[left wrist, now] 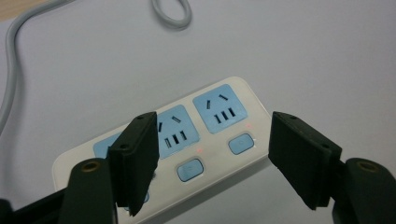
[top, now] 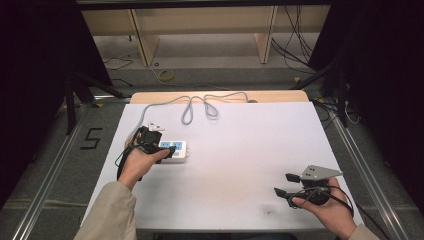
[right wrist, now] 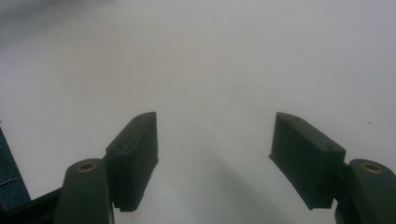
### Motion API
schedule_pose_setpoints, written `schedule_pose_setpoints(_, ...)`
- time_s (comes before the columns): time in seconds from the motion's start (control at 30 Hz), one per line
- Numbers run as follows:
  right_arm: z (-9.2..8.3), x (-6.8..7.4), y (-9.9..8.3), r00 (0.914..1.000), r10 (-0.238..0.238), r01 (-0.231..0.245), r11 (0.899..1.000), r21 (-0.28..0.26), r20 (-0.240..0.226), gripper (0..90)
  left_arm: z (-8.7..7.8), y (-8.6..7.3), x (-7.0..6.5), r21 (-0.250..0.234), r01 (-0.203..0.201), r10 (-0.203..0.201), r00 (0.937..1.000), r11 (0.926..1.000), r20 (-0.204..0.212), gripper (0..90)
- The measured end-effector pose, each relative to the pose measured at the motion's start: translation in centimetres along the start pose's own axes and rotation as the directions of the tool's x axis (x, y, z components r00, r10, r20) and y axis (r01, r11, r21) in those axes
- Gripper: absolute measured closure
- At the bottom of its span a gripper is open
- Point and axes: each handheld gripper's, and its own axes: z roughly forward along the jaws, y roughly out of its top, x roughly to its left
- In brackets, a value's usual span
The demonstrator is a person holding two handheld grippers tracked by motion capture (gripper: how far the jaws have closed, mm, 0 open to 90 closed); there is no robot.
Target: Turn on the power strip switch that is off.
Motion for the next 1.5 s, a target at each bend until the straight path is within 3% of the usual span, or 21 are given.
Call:
schedule_pose_setpoints(0.13, 0.0, 0.0, 0.0, 1.0, 0.002, -0.002, 1.0, 0.002, -0.001, 32.2, -0.3, -0.2, -0.2, -0.015, -0.021, 0.021, 0.9998, 0.9997, 0.0, 30.7)
schedule_pose_setpoints(0.4, 0.1, -0.1, 0.0, 1.0, 0.004, -0.004, 1.0, 0.002, -0.003, 32.2, -0.8, -1.1, -0.7, -0.068, -0.004, 0.005, 0.9997, 0.9977, 0.025, 28.6)
schedule_pose_setpoints(0.67, 0.2, -0.1, 0.1, 0.9999, 0.0, 0.0, 1.0, 0.002, -0.012, 32.3, -1.5, -2.2, -1.8, -0.07, -0.031, 0.035, 0.998, 0.9971, 0.053, 25.6)
schedule_pose_setpoints(0.97, 0.1, -0.2, 0.1, 0.9999, 0.005, -0.005, 1.0, 0.001, -0.012, 32.6, -2.2, -3.2, -2.7, -0.093, -0.059, 0.064, 0.9964, 0.994, 0.055, 22.9)
schedule_pose_setpoints(1.5, 0.2, 0.0, 0.1, 0.9998, 0.005, -0.005, 1.0, -0.001, -0.021, 32.7, -3.8, -5.4, -2.3, -0.101, -0.066, 0.071, 0.9963, 0.9927, 0.049, 21.3)
